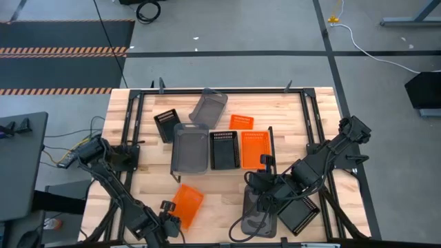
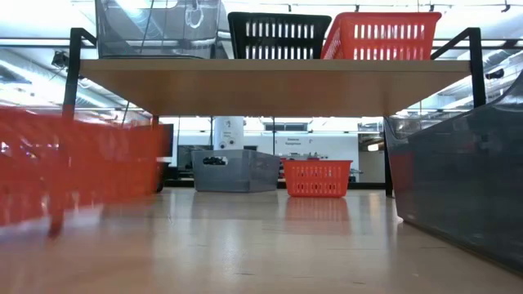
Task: Stack baskets on shelf by color
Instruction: Stack the bottom orange bin on top of the orange bin on the shelf
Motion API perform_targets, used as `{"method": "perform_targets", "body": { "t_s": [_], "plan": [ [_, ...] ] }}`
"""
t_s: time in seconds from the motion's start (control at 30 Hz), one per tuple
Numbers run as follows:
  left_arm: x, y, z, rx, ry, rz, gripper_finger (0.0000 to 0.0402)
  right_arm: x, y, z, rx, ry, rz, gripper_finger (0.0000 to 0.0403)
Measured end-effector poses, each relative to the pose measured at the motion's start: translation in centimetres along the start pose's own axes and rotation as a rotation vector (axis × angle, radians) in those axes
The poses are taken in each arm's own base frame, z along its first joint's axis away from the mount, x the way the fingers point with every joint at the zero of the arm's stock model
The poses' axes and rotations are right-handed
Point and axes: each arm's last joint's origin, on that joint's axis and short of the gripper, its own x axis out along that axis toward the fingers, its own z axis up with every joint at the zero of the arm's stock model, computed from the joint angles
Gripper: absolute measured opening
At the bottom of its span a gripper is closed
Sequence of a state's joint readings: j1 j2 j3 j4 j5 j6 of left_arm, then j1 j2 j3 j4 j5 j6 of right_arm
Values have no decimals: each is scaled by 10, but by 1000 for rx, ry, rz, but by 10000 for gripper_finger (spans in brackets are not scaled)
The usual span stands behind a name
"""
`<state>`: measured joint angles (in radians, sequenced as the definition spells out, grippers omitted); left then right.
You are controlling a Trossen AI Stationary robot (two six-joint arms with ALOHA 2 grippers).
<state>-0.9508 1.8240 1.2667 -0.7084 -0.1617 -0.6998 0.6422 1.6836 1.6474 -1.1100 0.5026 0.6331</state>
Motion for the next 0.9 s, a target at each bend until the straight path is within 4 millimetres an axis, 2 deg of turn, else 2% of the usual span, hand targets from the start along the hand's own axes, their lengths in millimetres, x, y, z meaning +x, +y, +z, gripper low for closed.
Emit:
{"method": "perform_targets", "body": {
  "t_s": [0.23,0.43,0.57,0.7,0.9],
  "plan": [
    [1,2,4,-4,4,-8,176,0,0,0,2,-1,3,78],
    [-19,-5,15,26,-23,-37,176,0,0,0,2,0,5,78],
    [-29,-3,13,77,-25,93,176,0,0,0,2,1,5,78],
    [-24,5,5,94,12,179,176,0,0,0,2,2,7,78],
    [-5,13,-2,84,12,179,176,0,0,0,1,2,7,78]
  ]
}}
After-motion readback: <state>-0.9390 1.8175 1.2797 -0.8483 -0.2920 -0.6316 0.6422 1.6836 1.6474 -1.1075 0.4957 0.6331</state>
